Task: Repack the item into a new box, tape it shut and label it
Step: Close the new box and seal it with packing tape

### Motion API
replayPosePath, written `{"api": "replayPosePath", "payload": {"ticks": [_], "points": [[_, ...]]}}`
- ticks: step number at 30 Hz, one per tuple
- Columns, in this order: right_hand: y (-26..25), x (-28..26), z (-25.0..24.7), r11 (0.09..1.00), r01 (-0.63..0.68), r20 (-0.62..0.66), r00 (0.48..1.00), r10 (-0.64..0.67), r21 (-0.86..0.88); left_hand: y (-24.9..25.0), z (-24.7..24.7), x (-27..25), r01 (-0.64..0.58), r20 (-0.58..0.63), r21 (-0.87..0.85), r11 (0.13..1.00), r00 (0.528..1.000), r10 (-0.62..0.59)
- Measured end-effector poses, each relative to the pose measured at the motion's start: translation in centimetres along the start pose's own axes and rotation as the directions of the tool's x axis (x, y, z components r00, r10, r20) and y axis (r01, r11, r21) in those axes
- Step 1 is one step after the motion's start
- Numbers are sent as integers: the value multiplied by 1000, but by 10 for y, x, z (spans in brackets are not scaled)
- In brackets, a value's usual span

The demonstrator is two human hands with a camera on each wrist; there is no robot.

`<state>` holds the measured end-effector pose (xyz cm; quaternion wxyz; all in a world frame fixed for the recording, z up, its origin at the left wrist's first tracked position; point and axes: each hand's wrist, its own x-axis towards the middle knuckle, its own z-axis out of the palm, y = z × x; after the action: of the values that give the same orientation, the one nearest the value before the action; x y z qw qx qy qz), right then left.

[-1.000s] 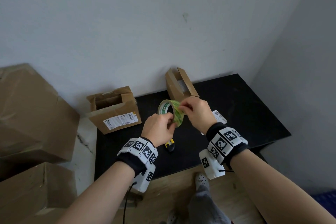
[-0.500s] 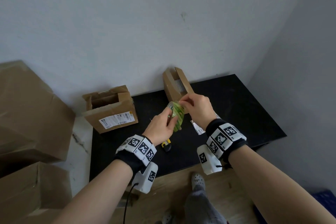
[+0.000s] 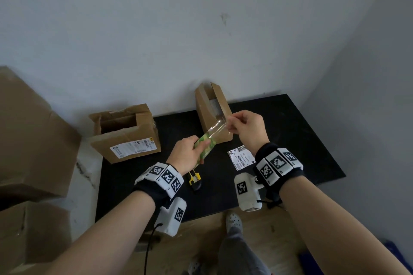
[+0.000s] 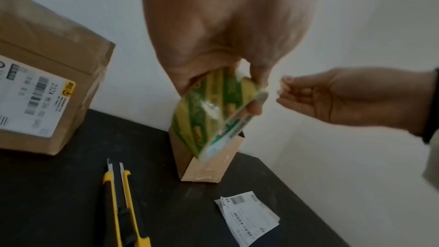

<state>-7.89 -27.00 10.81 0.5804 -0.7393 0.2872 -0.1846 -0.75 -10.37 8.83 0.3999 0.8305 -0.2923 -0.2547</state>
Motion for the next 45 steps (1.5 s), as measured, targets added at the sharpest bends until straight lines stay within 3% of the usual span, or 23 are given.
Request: {"api": "replayPosePath", "payload": {"ticks": [5,7,12,18,21,24,27,31,35,37,39,41,43,45], "points": [[-6,37,-23,1000,7,-24,1000,-7,3,3,0,21,64,-85,109,992,995,-54],[-11,58,-32,999,40,21,999,-39,-33,1,-3,28,93,-106,92,991,991,-84],[-2,111,-39,998,12,142,990,-4,-54,13,-3,37,134,-96,-306,942,981,-170],[21,150,-22,997,-70,331,940,80,-42,13,-3,53,208,-71,-551,808,953,-294],[28,166,-17,994,-2,456,889,54,-113,17,3,59,279,28,-650,707,938,-344],[20,181,-16,997,33,572,820,10,-65,21,8,65,289,47,-754,590,919,-391],[15,198,-10,976,195,646,758,-88,-95,26,9,68,270,32,-783,560,917,-398],[15,211,6,904,383,786,611,-95,-188,36,4,70,188,-56,-777,601,930,-362],[13,218,20,782,527,877,478,51,-333,35,-6,71,152,-151,-742,652,911,-384],[18,220,25,707,579,869,484,104,-407,36,-11,70,145,-174,-731,667,906,-387],[19,225,27,608,660,859,506,74,-441,38,-14,69,145,-170,-744,653,903,-394],[17,228,25,446,786,882,471,15,-428,39,-16,67,140,-166,-748,649,907,-387],[14,230,21,242,897,928,369,52,-370,39,-17,67,136,-170,-752,645,906,-389],[15,234,17,107,944,946,297,126,-311,38,-17,68,146,-166,-757,637,900,-404]]}}
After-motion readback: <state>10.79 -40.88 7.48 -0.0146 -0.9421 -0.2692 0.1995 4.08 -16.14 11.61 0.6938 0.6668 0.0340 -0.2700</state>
